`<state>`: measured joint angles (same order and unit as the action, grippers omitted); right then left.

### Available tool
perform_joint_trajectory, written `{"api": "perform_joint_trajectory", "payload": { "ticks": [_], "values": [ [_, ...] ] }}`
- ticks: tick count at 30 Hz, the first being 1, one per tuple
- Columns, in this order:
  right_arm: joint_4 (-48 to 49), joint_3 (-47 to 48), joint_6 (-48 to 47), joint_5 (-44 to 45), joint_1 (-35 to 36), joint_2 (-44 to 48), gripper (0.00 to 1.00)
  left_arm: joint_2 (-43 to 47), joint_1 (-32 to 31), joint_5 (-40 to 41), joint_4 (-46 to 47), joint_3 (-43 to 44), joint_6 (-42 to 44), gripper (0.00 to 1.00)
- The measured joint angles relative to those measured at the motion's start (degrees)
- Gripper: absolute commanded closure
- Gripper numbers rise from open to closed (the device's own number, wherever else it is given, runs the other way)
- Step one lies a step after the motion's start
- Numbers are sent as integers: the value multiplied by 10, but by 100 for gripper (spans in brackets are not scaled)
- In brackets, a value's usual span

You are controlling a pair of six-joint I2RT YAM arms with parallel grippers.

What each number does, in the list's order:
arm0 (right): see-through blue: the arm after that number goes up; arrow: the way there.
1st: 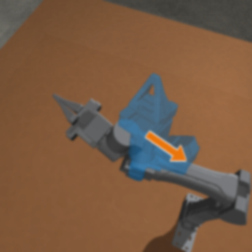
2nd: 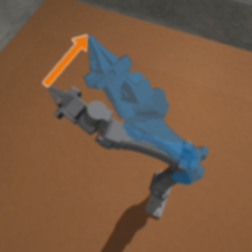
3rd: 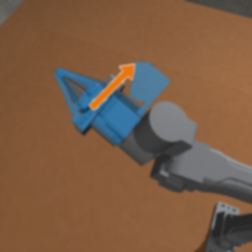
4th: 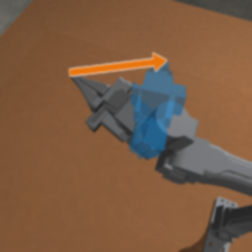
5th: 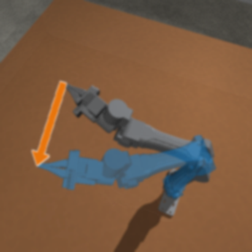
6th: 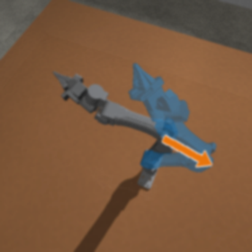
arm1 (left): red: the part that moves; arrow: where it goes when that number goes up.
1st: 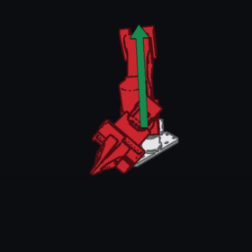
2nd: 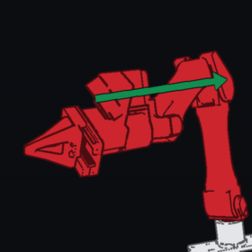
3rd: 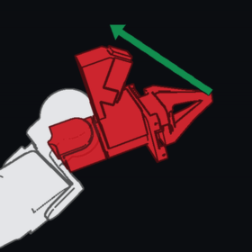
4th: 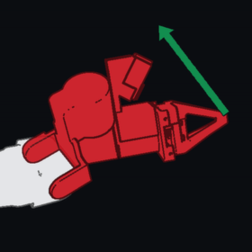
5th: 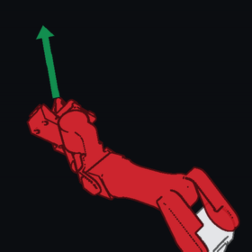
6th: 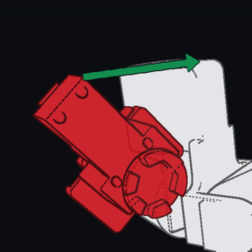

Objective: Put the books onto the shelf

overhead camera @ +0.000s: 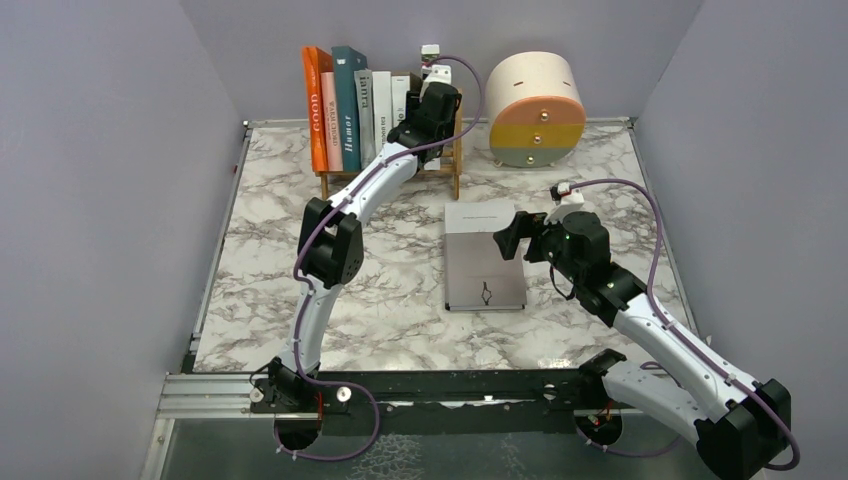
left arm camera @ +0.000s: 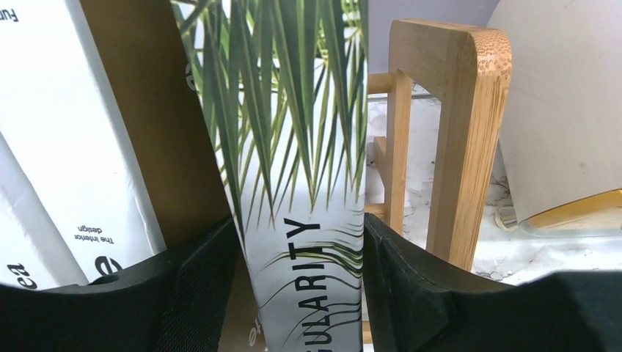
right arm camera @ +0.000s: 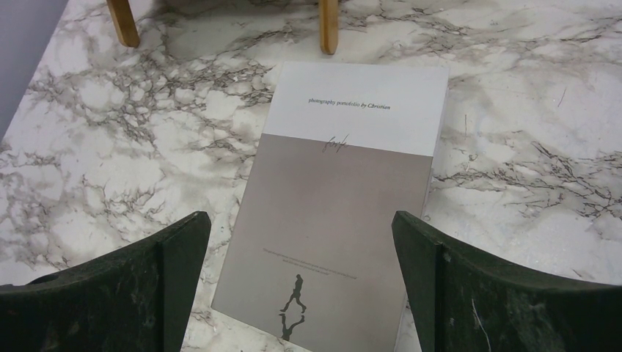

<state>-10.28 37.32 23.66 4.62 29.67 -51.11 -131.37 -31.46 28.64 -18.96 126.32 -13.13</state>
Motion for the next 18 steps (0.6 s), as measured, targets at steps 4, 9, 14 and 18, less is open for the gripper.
{"api": "perform_joint_trajectory", "payload": {
  "ticks": [4,9,14,18],
  "values": [
    [0,0,0,0,0,0,7,5,0,-5,0,-2,0,47],
    [0,0,0,0,0,-2,7,31,0,-7,0,-14,1,47],
    [0,0,0,0,0,-2,7,76,-6,-7,2,-40,4,47],
    [0,0,0,0,0,-5,6,118,-13,-7,6,-63,7,47]
  ]
}}
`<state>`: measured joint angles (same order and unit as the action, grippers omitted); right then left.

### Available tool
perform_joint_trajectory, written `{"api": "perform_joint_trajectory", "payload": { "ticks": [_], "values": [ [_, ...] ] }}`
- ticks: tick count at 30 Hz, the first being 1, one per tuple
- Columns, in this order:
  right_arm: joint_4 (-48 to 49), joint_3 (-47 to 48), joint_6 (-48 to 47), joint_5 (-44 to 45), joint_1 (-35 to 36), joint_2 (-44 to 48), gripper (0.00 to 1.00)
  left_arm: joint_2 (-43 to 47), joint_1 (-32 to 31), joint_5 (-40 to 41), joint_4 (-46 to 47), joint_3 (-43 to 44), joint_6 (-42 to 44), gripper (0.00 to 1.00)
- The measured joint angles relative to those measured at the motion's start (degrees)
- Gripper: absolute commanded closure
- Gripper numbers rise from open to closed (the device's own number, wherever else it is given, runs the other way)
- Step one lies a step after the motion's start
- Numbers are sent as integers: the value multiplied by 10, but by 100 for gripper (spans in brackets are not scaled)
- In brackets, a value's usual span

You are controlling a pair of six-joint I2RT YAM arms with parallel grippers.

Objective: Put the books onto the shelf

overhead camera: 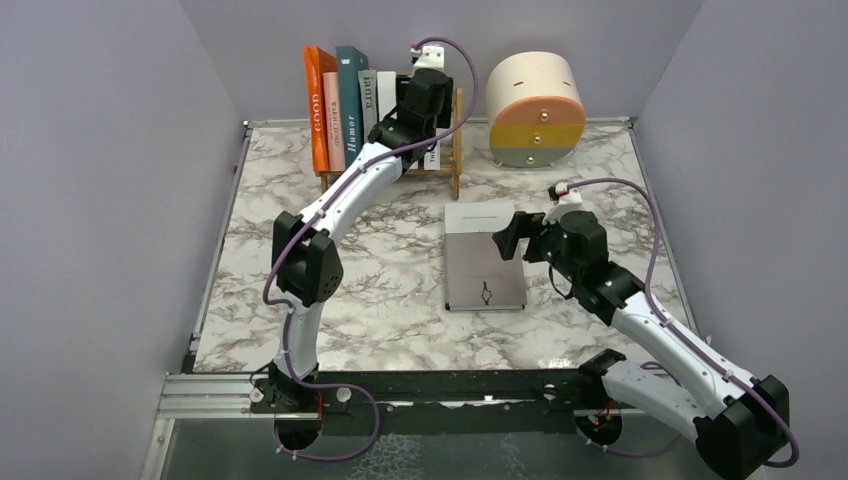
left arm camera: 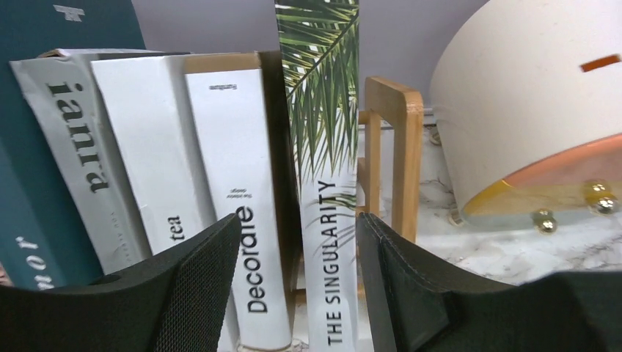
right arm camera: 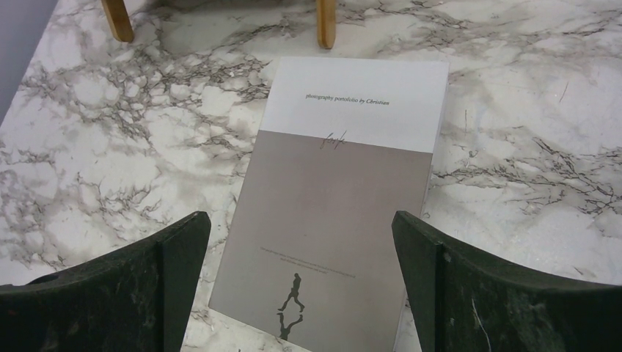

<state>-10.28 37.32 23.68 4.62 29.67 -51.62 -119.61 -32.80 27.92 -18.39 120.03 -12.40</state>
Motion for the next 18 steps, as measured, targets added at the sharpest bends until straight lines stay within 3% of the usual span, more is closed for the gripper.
{"api": "perform_joint_trajectory", "payload": {
  "ticks": [5,18],
  "values": [
    [-3,0,0,0,0,-32,6,78,-18,0,13,-70,-2,47],
    [-7,37,11,-7,0,-113,5,306,-42,-47,105,-377,-65,48]
  ]
}}
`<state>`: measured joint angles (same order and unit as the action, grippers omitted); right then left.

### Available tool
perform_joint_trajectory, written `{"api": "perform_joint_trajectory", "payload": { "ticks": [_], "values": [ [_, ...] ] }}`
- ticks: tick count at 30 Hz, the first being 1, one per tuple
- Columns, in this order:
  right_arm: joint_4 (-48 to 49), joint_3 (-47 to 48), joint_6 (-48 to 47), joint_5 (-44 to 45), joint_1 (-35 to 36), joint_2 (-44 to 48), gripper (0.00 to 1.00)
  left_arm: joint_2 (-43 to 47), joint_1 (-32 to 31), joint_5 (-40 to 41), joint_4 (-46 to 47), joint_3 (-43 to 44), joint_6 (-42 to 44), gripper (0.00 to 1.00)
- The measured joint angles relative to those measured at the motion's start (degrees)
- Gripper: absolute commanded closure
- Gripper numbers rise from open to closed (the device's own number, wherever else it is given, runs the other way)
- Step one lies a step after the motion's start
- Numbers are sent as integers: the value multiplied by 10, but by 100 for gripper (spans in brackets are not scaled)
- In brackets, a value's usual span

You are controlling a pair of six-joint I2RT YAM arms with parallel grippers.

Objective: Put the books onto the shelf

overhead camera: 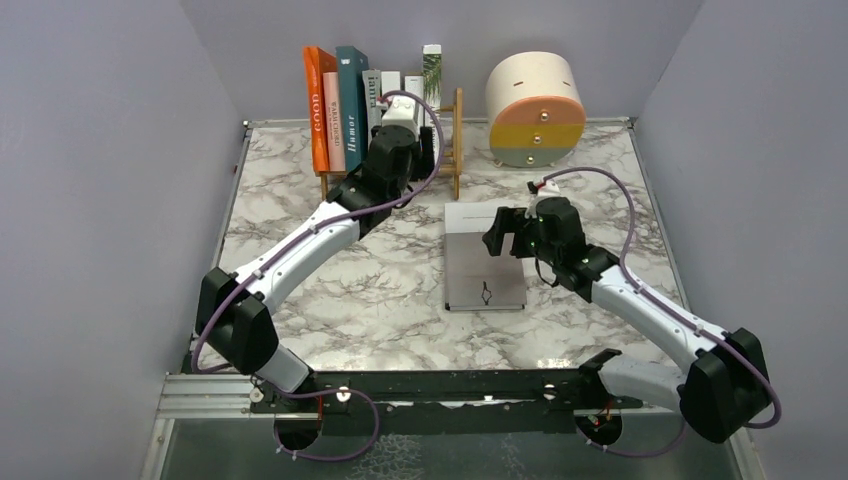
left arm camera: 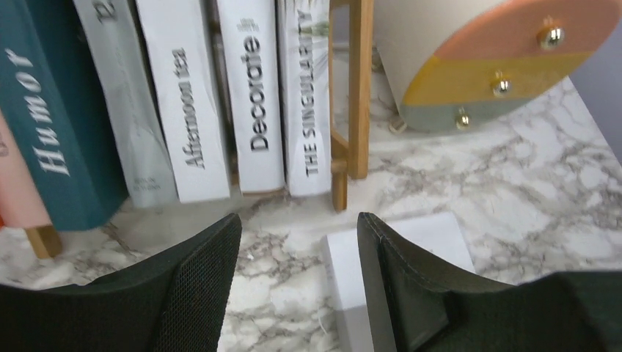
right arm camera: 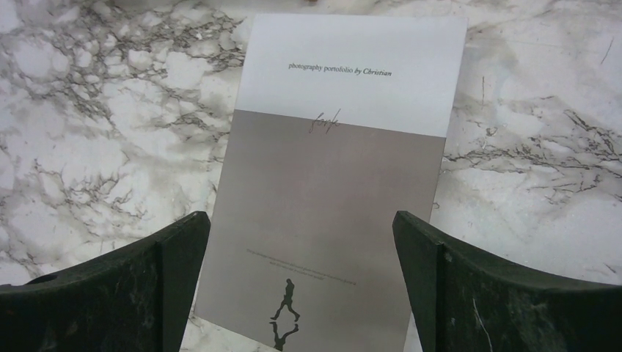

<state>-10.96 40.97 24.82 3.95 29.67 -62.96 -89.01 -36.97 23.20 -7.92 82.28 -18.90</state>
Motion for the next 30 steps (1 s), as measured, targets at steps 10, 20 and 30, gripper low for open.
{"api": "perform_joint_trajectory", "payload": {
  "ticks": [10,20,30],
  "values": [
    [-21,7,11,10,-28,-86,4,70,-22,-118,50,-239,-92,47],
    [-15,-3,11,-5,-84,-100,4,68,-25,-200,114,-317,-144,44],
    [1,-23,19,-52,-94,-114,6,7,-25,-291,199,-363,-186,34]
  ]
}}
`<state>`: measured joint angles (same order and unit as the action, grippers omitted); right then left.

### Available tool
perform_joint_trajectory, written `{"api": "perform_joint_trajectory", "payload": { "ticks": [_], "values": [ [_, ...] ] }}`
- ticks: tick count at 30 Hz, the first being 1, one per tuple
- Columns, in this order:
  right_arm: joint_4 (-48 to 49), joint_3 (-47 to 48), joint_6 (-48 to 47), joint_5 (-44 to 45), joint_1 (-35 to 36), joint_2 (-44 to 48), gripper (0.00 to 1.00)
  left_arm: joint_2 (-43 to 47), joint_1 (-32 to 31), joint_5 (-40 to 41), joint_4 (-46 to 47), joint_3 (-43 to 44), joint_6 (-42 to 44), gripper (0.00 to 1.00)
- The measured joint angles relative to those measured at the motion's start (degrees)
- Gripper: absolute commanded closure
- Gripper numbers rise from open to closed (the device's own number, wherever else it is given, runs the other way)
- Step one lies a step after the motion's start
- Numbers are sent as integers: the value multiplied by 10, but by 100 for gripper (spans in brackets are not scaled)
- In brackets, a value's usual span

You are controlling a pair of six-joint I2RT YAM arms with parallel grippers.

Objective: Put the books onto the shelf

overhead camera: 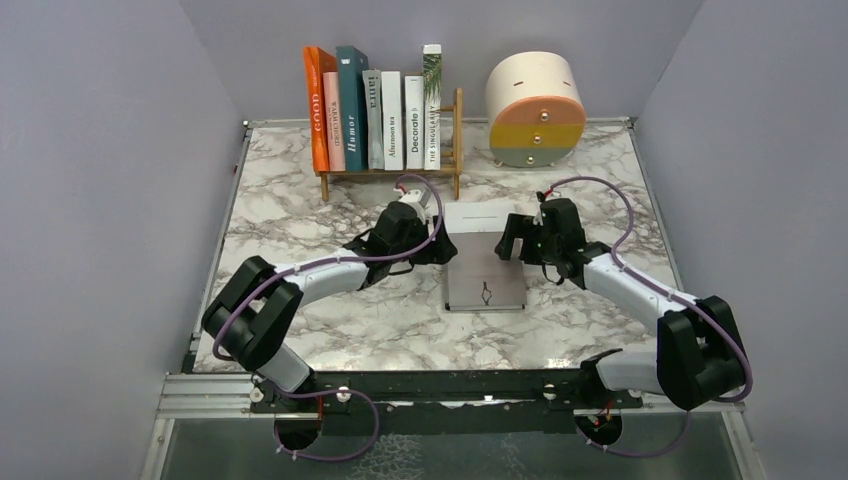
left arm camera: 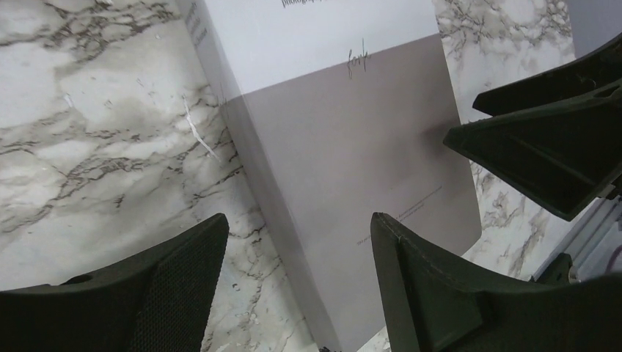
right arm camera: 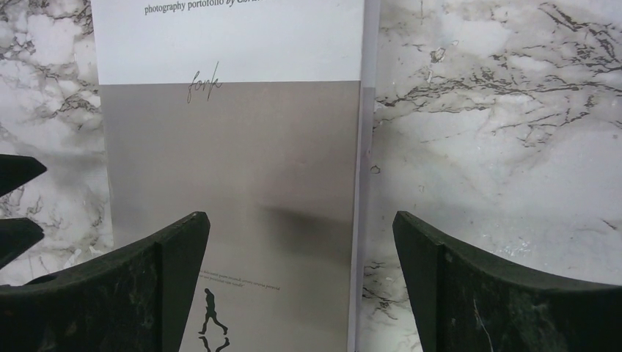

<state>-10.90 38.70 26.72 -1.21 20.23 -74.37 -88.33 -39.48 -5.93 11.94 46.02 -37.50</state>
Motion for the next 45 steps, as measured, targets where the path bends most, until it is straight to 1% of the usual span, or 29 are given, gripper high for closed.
{"api": "perform_joint_trajectory", "payload": {
  "ticks": [6,15,20,23,29,37,45],
  "values": [
    [12,-10,5,-21,-1,-3,10,-24,6,-42,42,-22,-18,29],
    [23,-18,12,-42,-1,-10,19,-75,22,-94,111,-35,-38,29],
    [31,-24,15,-48,-1,-11,23,-111,25,-111,149,-43,-50,29],
    [37,-27,16,-53,-1,-15,28,-121,26,-116,174,-44,-55,29],
    [54,-35,23,-75,-1,-30,33,-137,26,-125,212,-45,-64,29],
    [88,-45,30,-92,-7,-49,35,-152,31,-142,248,-47,-72,29],
    [141,-76,30,-105,-9,-42,35,-138,32,-148,261,-67,-83,29]
  ]
}}
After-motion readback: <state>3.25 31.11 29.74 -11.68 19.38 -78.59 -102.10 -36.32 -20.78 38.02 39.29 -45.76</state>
